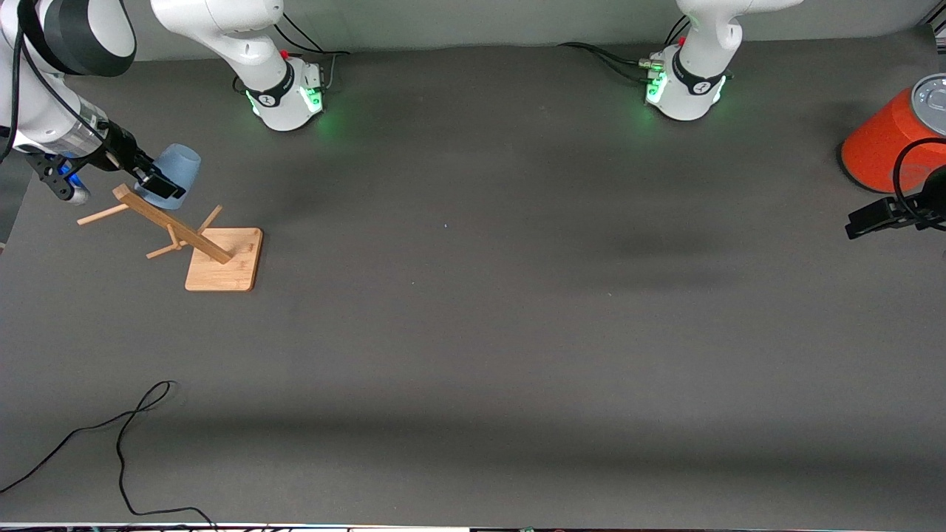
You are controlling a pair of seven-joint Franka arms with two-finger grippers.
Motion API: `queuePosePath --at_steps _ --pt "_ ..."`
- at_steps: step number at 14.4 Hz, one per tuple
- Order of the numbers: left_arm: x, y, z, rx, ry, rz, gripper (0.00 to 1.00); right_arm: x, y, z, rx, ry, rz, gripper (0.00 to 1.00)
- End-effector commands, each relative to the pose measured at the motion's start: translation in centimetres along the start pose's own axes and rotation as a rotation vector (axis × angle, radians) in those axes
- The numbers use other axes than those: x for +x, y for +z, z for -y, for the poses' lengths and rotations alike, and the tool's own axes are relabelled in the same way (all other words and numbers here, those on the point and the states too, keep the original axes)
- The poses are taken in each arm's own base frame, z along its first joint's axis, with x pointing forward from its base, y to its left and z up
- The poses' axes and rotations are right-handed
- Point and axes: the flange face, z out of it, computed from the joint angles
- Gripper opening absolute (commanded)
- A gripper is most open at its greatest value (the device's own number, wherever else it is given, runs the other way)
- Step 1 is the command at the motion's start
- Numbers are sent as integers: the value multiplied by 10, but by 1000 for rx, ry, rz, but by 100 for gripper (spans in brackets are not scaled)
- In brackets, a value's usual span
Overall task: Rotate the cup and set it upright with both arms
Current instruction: 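Slide the blue cup off the wooden peg with the right gripper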
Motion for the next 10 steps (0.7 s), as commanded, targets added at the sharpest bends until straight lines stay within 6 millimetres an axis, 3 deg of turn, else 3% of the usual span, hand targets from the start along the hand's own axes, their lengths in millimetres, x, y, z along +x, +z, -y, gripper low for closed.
queuePosePath --at_steps 1,6,10 --pt "-2 -6 0 -11 14 5 100 -11 -33 1 16 32 22 28" --pt "-2 -7 1 -10 13 4 100 -57 -90 30 6 97 68 28" --pt "-3 -9 0 -10 16 2 100 -114 -114 78 28 175 94 28"
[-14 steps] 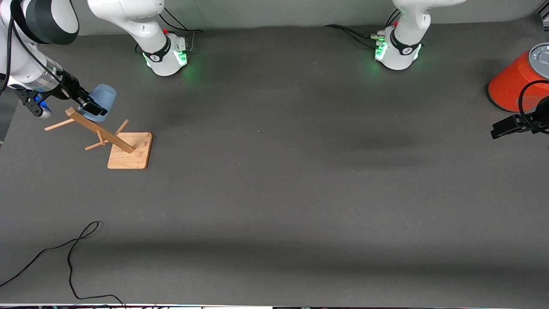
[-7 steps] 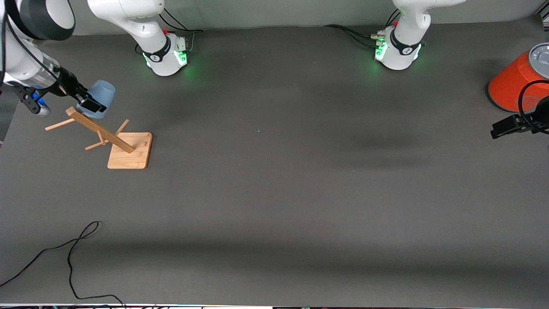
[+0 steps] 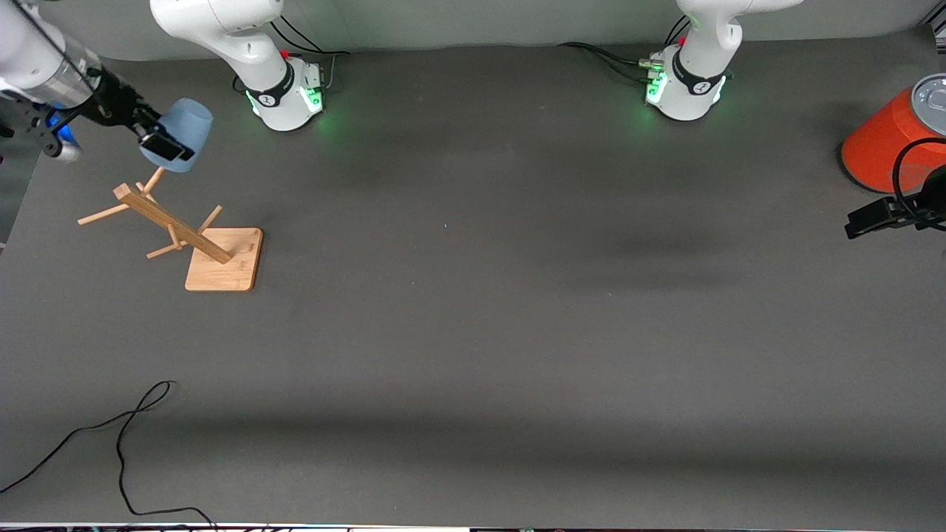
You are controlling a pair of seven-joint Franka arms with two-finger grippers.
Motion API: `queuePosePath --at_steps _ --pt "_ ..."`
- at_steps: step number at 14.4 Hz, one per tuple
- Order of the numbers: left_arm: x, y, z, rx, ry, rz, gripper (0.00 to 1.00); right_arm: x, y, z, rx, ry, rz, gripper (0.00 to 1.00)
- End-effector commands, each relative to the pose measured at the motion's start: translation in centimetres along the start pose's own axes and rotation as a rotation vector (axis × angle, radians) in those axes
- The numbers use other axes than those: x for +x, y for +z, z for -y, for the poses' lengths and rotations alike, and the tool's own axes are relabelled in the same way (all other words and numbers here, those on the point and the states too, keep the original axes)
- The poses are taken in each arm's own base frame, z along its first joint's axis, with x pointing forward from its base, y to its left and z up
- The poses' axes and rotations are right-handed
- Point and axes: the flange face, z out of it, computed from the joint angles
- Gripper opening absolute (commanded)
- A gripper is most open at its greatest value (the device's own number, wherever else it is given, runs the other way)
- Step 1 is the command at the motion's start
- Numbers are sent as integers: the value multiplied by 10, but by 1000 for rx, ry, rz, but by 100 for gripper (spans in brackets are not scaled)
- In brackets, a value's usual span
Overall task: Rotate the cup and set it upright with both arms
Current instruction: 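Slide the blue cup off the wooden peg with the right gripper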
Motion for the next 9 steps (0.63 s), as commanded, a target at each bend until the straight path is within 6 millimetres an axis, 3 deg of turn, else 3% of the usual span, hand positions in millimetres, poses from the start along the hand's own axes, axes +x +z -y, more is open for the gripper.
queuePosePath --at_steps 1,3,7,9 --pt "-3 -10 -1 -12 17 -2 100 -50 -15 33 19 71 26 28" --pt "-3 -16 -3 -12 19 -12 100 -90 -16 73 19 122 27 28" --pt "-10 -20 -10 -9 16 2 100 -183 -5 185 12 212 -35 27" --pt "-19 -31 -10 -11 18 -1 100 -229 13 243 8 270 -70 27"
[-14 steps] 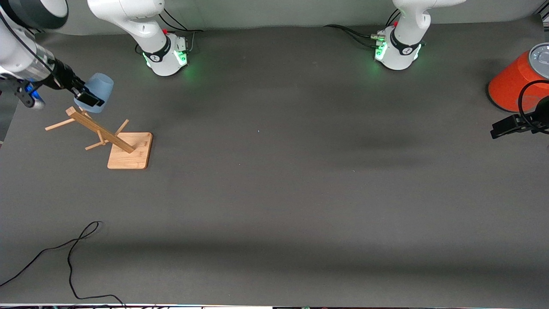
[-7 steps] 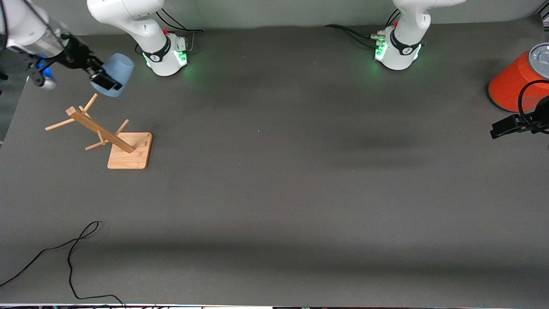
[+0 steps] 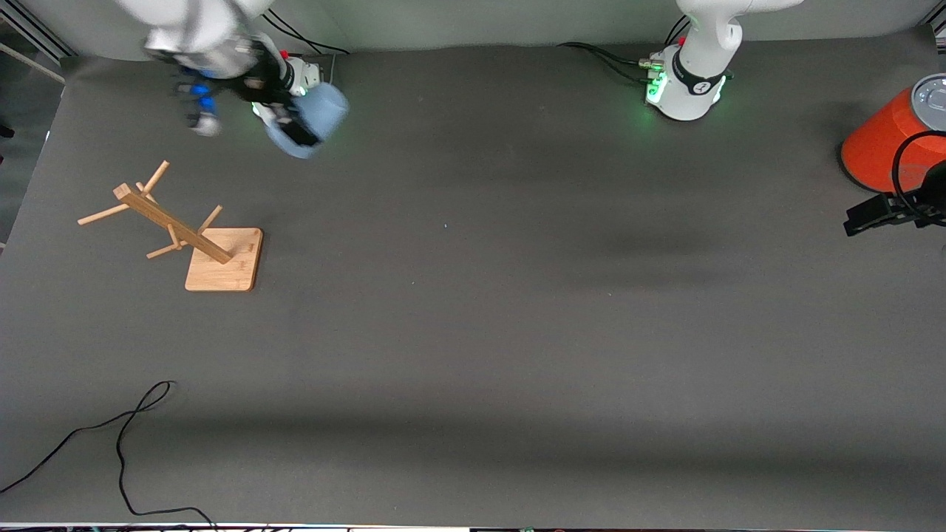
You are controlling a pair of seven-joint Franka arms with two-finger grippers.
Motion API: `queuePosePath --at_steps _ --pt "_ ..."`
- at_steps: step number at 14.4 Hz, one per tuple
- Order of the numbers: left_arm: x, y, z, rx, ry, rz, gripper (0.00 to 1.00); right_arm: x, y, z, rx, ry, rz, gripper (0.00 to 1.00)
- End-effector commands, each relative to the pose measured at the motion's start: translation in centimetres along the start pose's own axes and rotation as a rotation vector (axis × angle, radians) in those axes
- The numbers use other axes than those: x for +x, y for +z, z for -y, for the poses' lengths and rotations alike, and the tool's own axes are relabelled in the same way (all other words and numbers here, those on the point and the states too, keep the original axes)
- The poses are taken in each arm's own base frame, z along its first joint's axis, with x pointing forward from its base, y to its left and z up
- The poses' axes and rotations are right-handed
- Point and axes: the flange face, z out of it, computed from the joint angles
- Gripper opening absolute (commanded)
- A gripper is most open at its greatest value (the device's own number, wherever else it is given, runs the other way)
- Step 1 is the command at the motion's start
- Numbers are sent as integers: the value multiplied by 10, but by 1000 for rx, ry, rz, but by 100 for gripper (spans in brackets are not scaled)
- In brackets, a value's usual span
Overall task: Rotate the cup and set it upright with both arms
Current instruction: 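Carry the cup to mid-table and lay it on its side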
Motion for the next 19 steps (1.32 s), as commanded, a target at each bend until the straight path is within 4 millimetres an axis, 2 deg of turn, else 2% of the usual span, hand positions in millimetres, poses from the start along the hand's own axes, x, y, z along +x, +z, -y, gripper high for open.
queuePosePath --at_steps 1,3,6,8,9,10,12,14,17,19 --pt "-18 -24 -3 -10 5 -6 100 -69 27 85 -17 96 -48 28" --pt "-25 -34 -18 -5 24 -22 100 -107 60 123 -15 177 -79 28" --pt "-26 -39 -37 3 44 -47 100 -157 109 161 8 255 -114 28" --pt "-27 -44 -39 5 47 -59 100 -177 150 184 33 318 -124 28" --pt "-26 -47 -39 4 46 -68 100 -184 178 190 30 333 -135 28" --pt "-24 -53 -39 1 46 -83 100 -199 205 192 38 337 -145 28" --pt "-23 -66 -38 -2 45 -113 100 -211 257 196 34 364 -170 28" --pt "-21 -69 -38 -10 46 -132 100 -223 302 196 36 382 -188 28" --pt "-15 -71 -34 -11 41 -175 100 -224 351 199 40 415 -209 28" --pt "-14 -71 -31 -18 38 -179 100 -229 376 196 37 417 -221 28"
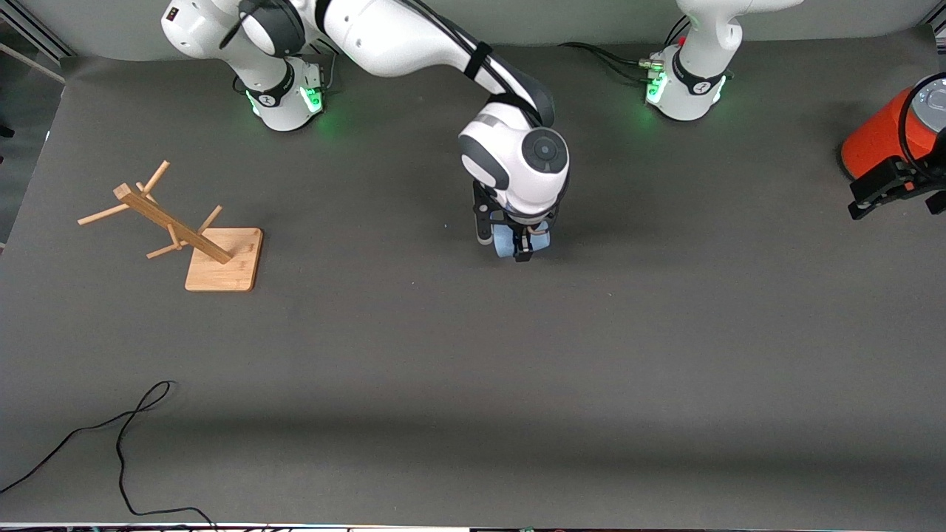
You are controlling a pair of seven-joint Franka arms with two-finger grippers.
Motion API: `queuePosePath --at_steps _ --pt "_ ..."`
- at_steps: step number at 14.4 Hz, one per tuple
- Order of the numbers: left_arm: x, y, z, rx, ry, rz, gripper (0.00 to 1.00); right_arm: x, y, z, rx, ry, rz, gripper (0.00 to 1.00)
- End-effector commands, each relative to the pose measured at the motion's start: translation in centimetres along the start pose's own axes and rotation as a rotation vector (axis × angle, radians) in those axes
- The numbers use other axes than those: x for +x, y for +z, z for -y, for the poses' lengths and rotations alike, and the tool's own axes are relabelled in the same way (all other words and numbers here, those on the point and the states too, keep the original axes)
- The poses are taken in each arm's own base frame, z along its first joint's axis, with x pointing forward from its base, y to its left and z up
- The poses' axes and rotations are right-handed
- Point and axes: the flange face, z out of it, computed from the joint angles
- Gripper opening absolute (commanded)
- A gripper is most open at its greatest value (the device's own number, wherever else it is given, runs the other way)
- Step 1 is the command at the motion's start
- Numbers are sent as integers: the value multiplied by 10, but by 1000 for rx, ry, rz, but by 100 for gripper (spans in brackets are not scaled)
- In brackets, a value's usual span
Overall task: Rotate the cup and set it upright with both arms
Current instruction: 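Carry the cup to mid-table and lay it on its side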
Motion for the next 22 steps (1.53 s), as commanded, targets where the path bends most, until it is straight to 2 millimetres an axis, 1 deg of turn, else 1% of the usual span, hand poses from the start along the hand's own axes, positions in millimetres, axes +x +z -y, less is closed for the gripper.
queuePosePath --at_steps 1,3,4,5,6,7,10,11,12,14,15,16,17,18,20,21,22 --pt "2 -4 2 -7 -7 -10 100 -11 16 0 26 35 -12 28" --pt "2 -7 -1 -5 -1 -18 100 -13 32 2 29 44 -14 28" --pt "2 -7 -1 -8 0 -16 100 -14 38 1 31 46 -13 29" --pt "0 -8 -3 -9 2 -10 100 -15 42 2 34 49 -11 39" --pt "-2 -10 -3 -7 0 -7 100 -15 43 2 38 49 -7 77" --pt "-3 -10 -3 -7 6 -7 100 -15 46 2 36 49 -10 100" --pt "-8 -12 -7 -7 8 17 100 -15 45 4 45 49 -3 100" --pt "-10 -12 -12 -7 15 34 100 -14 43 5 47 50 -2 100" --pt "-14 -12 -21 -6 29 55 100 -13 41 6 50 50 0 100" --pt "-19 -14 -29 -5 46 79 100 -12 30 8 54 43 6 100" --pt "-22 -11 -31 -4 51 107 100 -11 16 7 57 43 17 100" --pt "-25 -9 -40 -3 69 130 100 -10 1 6 52 44 23 100" --pt "-28 -8 -48 -2 81 142 100 -3 -14 7 31 52 15 100" --pt "-28 -8 -48 -2 83 143 100 1 -34 3 14 45 13 100" --pt "-27 -6 -49 -2 85 148 100 14 -80 -4 -18 16 3 100" --pt "-26 -6 -49 -4 83 145 100 25 -102 -6 -44 -7 1 100" --pt "-24 -5 -49 -5 85 140 100 40 -125 -5 -69 -45 2 100"
